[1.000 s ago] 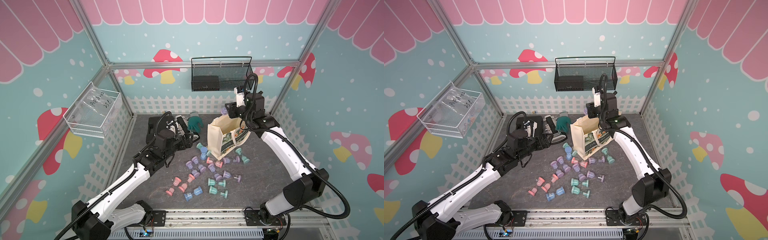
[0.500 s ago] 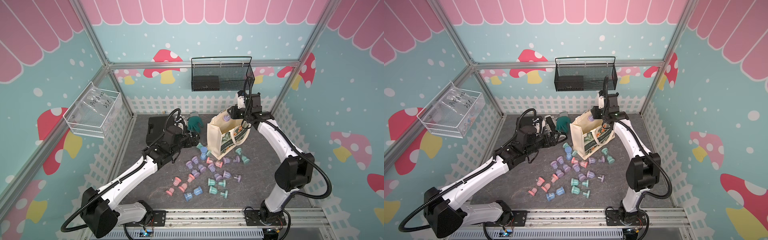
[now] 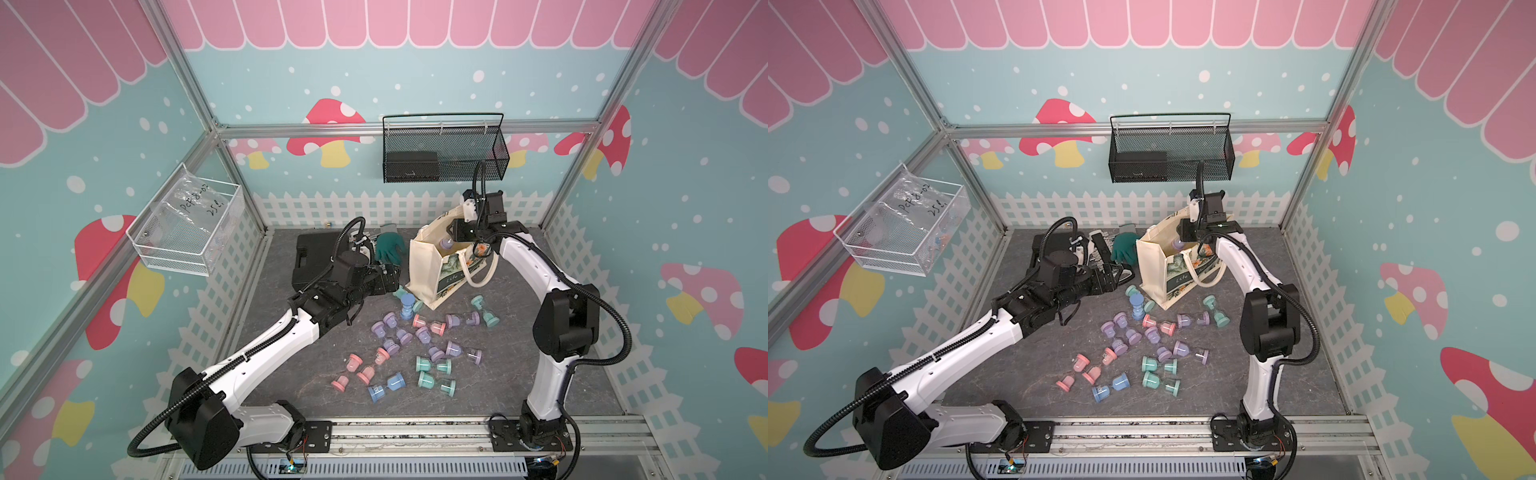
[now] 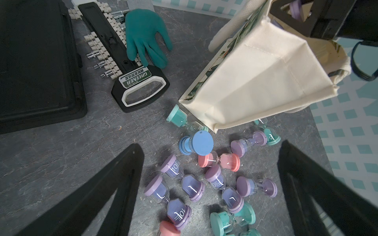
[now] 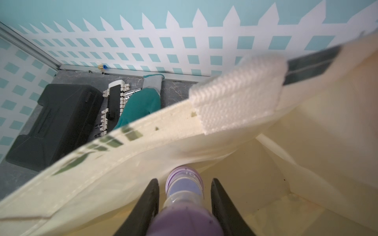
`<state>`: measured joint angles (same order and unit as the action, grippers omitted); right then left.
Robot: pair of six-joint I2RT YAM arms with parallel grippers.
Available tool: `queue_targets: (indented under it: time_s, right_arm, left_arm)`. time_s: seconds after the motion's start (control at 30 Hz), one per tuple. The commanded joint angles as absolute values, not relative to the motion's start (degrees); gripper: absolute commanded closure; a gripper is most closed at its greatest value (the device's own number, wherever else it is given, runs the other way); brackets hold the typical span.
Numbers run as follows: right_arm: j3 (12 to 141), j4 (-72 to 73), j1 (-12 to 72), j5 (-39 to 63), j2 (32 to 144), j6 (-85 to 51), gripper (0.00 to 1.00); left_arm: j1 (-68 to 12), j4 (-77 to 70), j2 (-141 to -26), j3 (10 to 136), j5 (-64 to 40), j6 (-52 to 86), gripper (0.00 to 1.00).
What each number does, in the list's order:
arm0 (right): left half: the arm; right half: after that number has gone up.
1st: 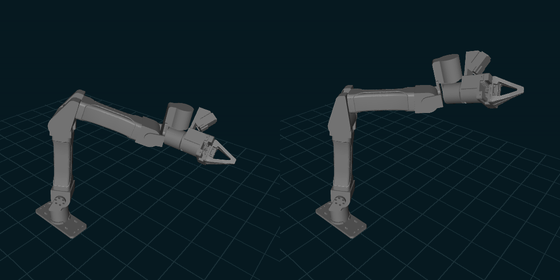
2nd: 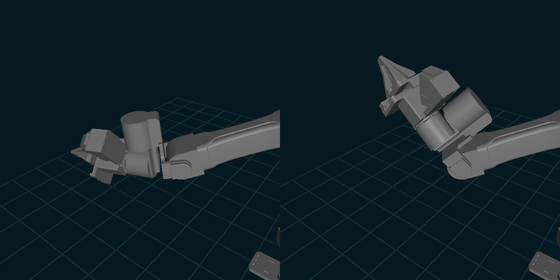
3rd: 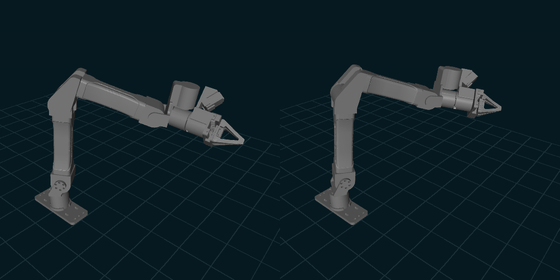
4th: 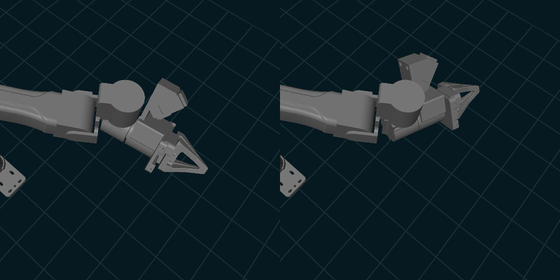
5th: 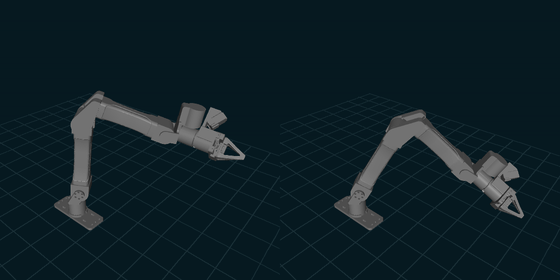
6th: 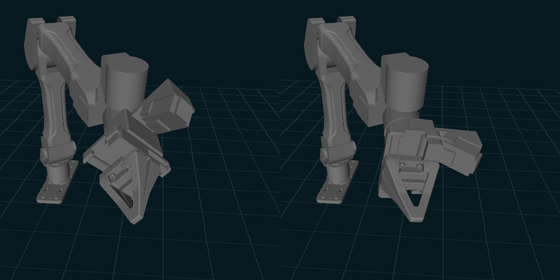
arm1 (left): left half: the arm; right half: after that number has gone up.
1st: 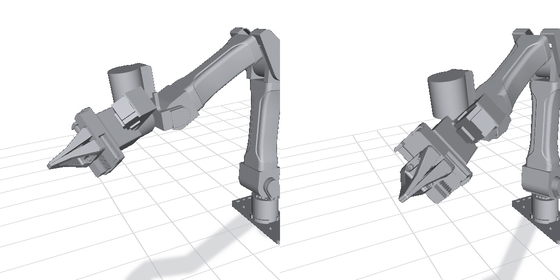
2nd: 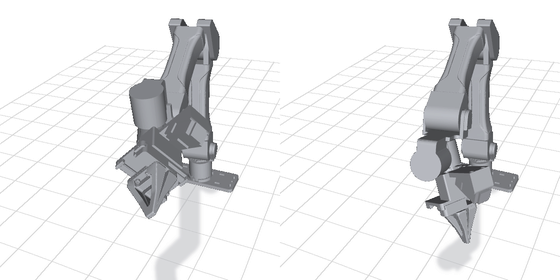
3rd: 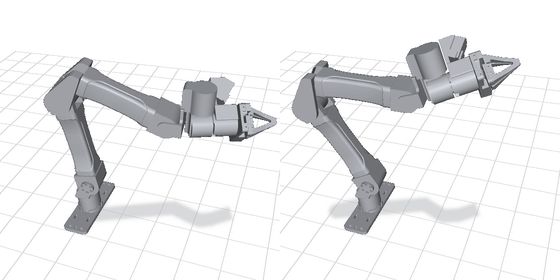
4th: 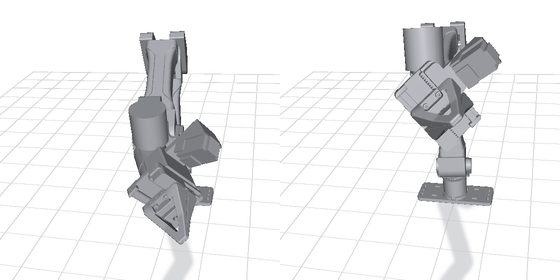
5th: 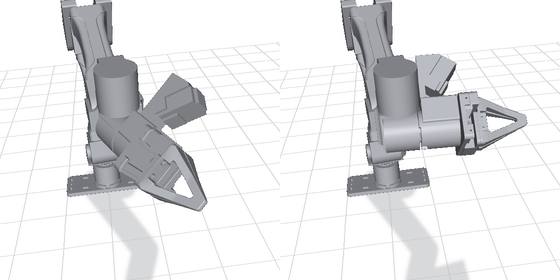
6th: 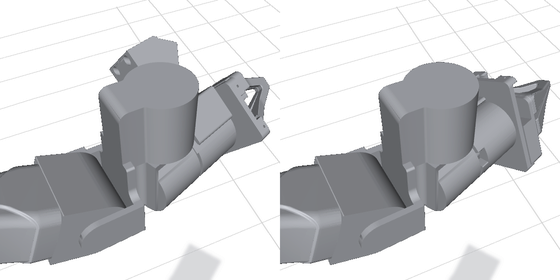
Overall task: Put the hourglass into the canvas bag
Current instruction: Place the hourglass in the canvas bag.
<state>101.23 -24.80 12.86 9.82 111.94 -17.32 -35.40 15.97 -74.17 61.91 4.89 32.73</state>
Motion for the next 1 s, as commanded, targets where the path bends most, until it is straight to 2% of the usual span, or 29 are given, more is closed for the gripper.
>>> queue_targets:
  time_s: [0.0,0.4,0.73,0.97]
  right_arm:
    - [102.22,-29.62,13.16,5.54,114.35,-15.53,0.84]
    - [104.17,-35.95,15.98,-2.12,116.96,-13.02,0.82]
    - [99.96,-32.43,16.35,-5.01,120.68,-13.36,0.80]
    - [96.64,-29.42,16.40,-5.08,121.06,-13.62,0.74]
  left_arm:
    - [-35.74,15.27,-74.54,62.76,5.19,32.19,0.01]
    - [-35.73,14.92,-74.85,62.02,5.52,32.96,0.01]
    - [-35.77,14.90,-74.07,61.08,7.00,32.52,0.01]
    - [-35.69,14.60,-74.58,61.20,6.62,32.78,0.01]
